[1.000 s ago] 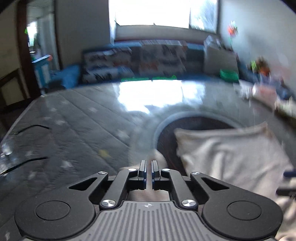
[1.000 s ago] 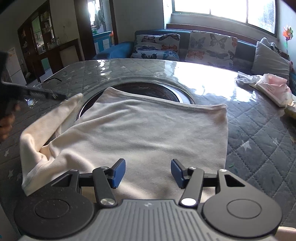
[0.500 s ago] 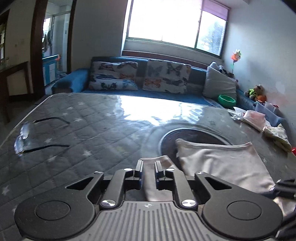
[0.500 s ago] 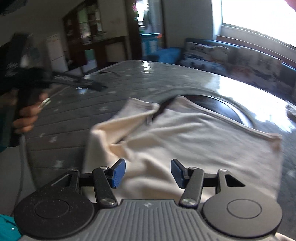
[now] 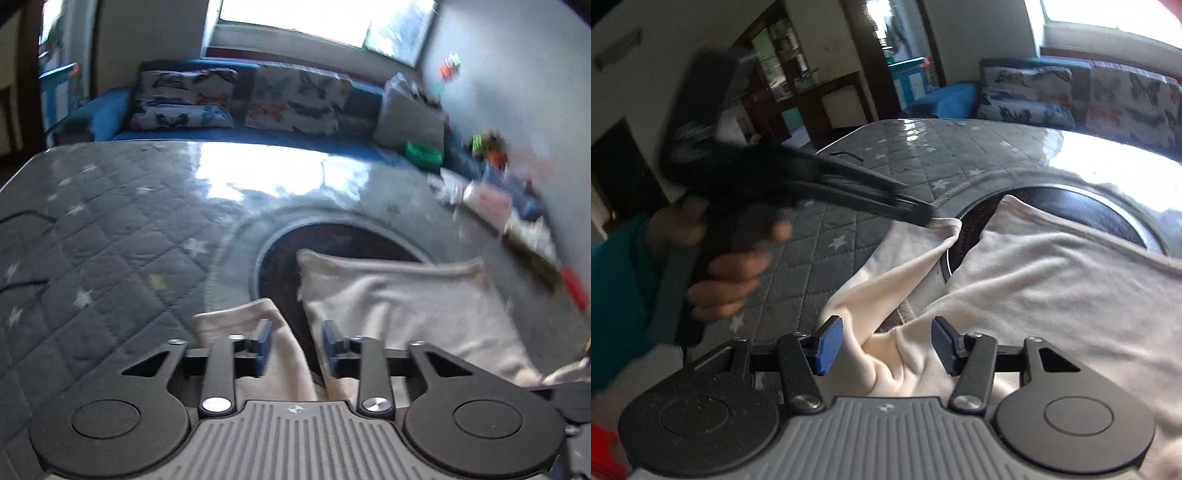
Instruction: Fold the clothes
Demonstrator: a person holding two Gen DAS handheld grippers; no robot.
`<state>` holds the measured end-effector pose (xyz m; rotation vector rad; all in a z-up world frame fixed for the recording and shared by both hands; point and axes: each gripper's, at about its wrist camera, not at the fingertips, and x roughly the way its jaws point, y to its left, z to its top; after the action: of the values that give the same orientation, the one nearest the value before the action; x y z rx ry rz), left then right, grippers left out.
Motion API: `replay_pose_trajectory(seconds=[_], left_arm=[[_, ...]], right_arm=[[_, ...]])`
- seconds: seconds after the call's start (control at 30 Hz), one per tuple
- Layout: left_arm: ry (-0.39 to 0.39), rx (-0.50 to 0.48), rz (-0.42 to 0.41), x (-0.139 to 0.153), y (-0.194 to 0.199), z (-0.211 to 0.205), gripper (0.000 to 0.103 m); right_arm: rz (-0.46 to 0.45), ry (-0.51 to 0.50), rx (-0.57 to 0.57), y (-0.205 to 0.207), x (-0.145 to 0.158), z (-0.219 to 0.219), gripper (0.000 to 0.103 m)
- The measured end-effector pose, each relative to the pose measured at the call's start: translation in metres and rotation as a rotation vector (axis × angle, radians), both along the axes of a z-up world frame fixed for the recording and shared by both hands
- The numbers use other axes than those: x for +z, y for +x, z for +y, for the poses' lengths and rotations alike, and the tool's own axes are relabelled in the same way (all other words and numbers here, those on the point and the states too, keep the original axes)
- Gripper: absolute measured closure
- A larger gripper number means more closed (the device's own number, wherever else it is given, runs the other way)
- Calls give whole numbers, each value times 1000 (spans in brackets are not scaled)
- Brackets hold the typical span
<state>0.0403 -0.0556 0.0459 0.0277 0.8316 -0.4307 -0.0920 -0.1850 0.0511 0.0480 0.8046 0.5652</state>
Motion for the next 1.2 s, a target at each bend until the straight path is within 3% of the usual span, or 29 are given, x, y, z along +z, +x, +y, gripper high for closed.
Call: replay_pose_trajectory(seconds=[0.07,0.2,0.4,0.57,0.67,0.77,0.93,1.0,1.07,1.2], left_arm=[[60,8,-10,-7,6,-11,58],[93,39,33,-24,27,-20,60],[146,65,27,-30,39,-28,61],[124,64,19,-33,40,-24,90],[90,69,19,-33,41,-14,95],[49,59,22,-28,36,-8,95],[63,42,5,-24,34,-16,93],[73,53,7,-25,36,-18,87],[84,62,11,-27,36,-20,72],[108,59,2,-29,35,-24,66]], right_arm=[[-13,-29,13,-5,-1,2,49],[-36,-80,34,-14,-4,5,48],[-39,-74,20,-13,-6,-1,48],[-36,-70,6,-14,-8,-5,48],[-36,-71,5,-15,-8,-5,48],[-39,-73,6,-16,-7,-4,48],[-42,-76,11,-16,-7,0,48],[-46,-77,15,-17,-6,1,48],[-48,-77,16,-18,-5,0,47],[-45,-76,11,-19,-6,-2,46]])
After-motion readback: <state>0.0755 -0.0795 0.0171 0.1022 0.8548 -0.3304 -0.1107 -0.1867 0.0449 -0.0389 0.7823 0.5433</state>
